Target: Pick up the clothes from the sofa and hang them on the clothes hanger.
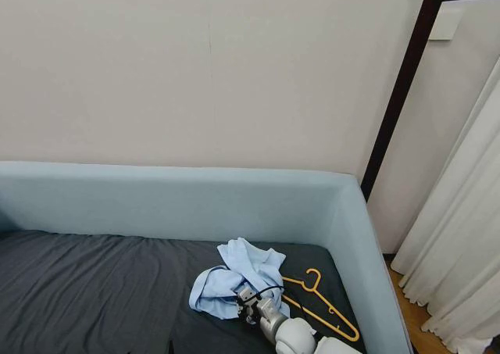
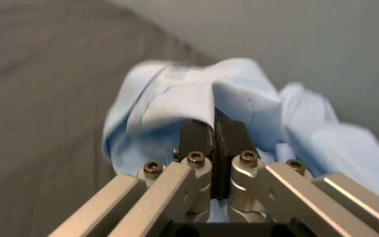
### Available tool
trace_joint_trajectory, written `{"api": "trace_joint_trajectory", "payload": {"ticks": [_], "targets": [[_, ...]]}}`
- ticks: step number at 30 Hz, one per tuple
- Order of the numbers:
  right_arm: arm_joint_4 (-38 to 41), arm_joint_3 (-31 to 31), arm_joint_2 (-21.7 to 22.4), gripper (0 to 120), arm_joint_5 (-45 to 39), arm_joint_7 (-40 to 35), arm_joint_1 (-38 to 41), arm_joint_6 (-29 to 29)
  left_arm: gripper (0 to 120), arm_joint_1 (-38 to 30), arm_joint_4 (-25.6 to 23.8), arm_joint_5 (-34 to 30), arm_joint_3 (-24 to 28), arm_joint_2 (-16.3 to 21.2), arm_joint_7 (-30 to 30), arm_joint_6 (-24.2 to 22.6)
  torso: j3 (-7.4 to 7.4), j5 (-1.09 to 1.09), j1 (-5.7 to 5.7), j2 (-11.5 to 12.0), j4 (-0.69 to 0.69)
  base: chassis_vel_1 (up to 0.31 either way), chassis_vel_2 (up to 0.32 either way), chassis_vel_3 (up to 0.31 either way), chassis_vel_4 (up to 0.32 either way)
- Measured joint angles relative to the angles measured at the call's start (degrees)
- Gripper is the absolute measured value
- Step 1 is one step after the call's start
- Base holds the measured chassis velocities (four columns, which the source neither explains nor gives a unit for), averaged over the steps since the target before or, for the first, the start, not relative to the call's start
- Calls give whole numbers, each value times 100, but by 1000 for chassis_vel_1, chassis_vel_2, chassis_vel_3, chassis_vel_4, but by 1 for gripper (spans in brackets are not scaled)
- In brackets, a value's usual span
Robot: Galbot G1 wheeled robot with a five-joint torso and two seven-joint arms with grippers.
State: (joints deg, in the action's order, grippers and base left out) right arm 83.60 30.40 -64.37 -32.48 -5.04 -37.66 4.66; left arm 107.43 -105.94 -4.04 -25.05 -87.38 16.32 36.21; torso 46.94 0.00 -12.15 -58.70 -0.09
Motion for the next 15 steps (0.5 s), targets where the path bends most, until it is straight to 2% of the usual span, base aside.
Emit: {"api": "trace_joint_trajectory", "payload": {"ticks": [6, 15], "targets": [[907, -128, 503, 0, -458, 211, 321, -168, 97, -17, -8, -40, 2, 20, 2, -9, 0, -1, 0, 0, 0, 0, 0, 0, 0], [2043, -302, 1120, 0, -1506, 166, 1222, 27, 97, -54, -48, -91, 2, 49, 12, -9, 0, 0, 0, 0, 0, 0, 0, 0, 0]]}}
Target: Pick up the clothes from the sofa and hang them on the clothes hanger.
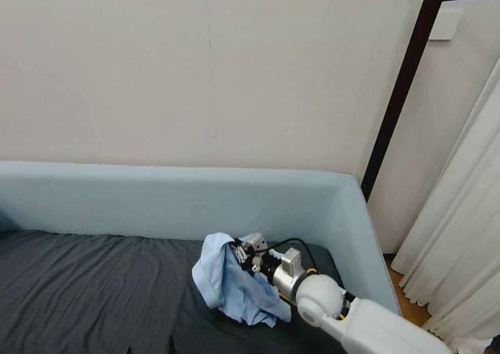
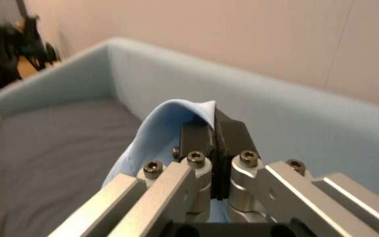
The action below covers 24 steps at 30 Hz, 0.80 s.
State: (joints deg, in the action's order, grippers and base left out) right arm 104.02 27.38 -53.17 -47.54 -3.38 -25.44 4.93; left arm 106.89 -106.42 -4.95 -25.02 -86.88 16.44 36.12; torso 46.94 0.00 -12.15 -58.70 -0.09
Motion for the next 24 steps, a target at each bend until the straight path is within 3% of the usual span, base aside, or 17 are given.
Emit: {"api": "trace_joint_trajectory", "payload": {"ticks": [9, 16, 19, 24], "targets": [[1061, 12, 453, 0, -1675, -169, 1615, 304, 97, 9, -161, -43, -27, -44, 21, -26, 0, -1, 1, 0, 1, 0, 0, 0, 0], [1546, 66, 633, 0, -2539, -39, 2210, 383, 97, 89, -303, -43, -78, -60, 21, -41, -1, -1, 1, 0, -1, 0, 0, 0, 0], [1576, 102, 614, 0, -2593, 21, 2268, 382, 97, 108, -317, -43, -84, -72, 23, -41, -1, -1, 1, 0, -1, 0, 0, 0, 0], [1142, 445, -45, 0, -2457, 197, 2453, 288, 97, 288, -431, -34, -132, -205, 58, 23, 0, 0, 1, 0, 1, 0, 0, 0, 0]]}}
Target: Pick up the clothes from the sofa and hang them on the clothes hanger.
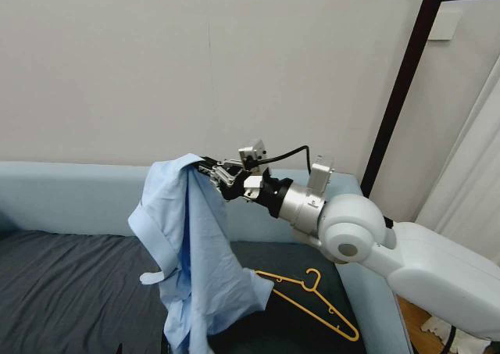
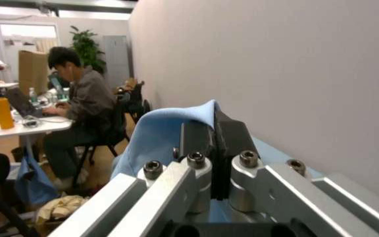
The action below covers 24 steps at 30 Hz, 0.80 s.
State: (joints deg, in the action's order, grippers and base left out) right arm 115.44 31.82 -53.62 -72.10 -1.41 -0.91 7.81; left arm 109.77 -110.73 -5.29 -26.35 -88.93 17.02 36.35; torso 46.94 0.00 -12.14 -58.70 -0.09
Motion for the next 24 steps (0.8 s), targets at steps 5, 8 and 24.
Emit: {"api": "trace_joint_trajectory", "payload": {"ticks": [5, 8, 24], "targets": [[-346, 256, -546, 0, 75, 109, 293, -91, 97, 134, -15, 20, -56, -85, 30, 163, 0, -2, 0, 0, 2, 0, 0, 0, 0], [-473, 299, -708, 0, 127, 186, 269, -140, 97, 179, 14, 31, -78, -126, 43, 220, 0, -3, 0, 0, 3, 0, 0, 0, 0], [-1979, -153, 412, 0, 1323, 2258, -2231, -1149, 97, 106, 255, 153, -20, -160, 36, 178, 0, 5, 0, 0, -2, 0, 0, 0, 0]]}}
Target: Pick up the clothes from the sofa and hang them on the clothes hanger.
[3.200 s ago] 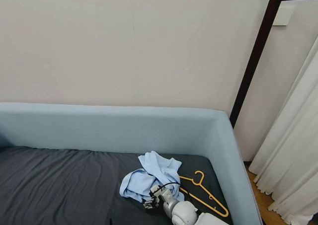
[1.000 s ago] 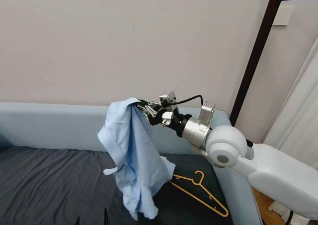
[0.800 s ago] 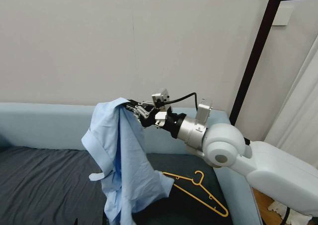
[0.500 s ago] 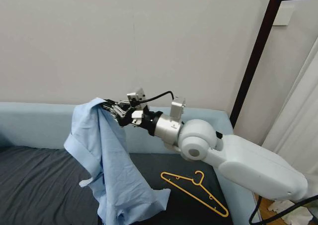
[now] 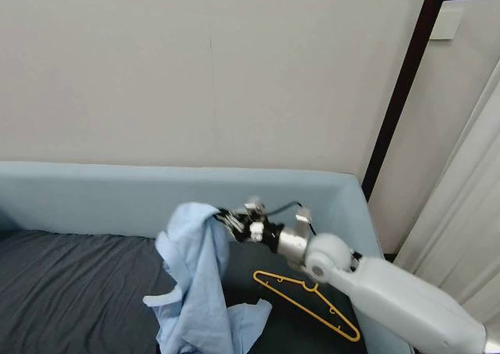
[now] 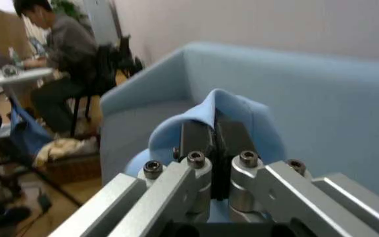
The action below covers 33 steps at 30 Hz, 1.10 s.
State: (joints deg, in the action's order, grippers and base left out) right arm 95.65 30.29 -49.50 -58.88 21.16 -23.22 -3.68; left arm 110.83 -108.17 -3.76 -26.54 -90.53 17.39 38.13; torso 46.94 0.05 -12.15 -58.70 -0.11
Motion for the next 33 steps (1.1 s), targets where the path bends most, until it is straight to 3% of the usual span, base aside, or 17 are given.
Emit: {"api": "trace_joint_trajectory", "payload": {"ticks": [2, 8, 21, 33], "targets": [[-464, -195, 325, 0, 602, 713, -945, -328, 97, -67, 73, -23, 38, 59, -4, -58, 0, -3, 0, 0, -1, 0, 0, 0, 0], [-1289, -493, 325, 0, 1312, 1439, -1277, -646, 97, -185, 108, -35, 87, 109, -14, -135, 0, -5, 0, 0, 2, 0, 0, 0, 0], [-3154, -842, -114, 0, 1863, 1863, -483, -1096, 97, -382, 236, -148, 159, 179, -16, -230, 0, -7, 0, 0, 0, 0, 0, 0, 0], [-3293, -799, -477, 0, 1725, 1595, 167, -1061, 97, -474, 342, -171, 177, 159, -16, -293, 0, -4, -1, 0, 5, 0, 0, 0, 0]]}}
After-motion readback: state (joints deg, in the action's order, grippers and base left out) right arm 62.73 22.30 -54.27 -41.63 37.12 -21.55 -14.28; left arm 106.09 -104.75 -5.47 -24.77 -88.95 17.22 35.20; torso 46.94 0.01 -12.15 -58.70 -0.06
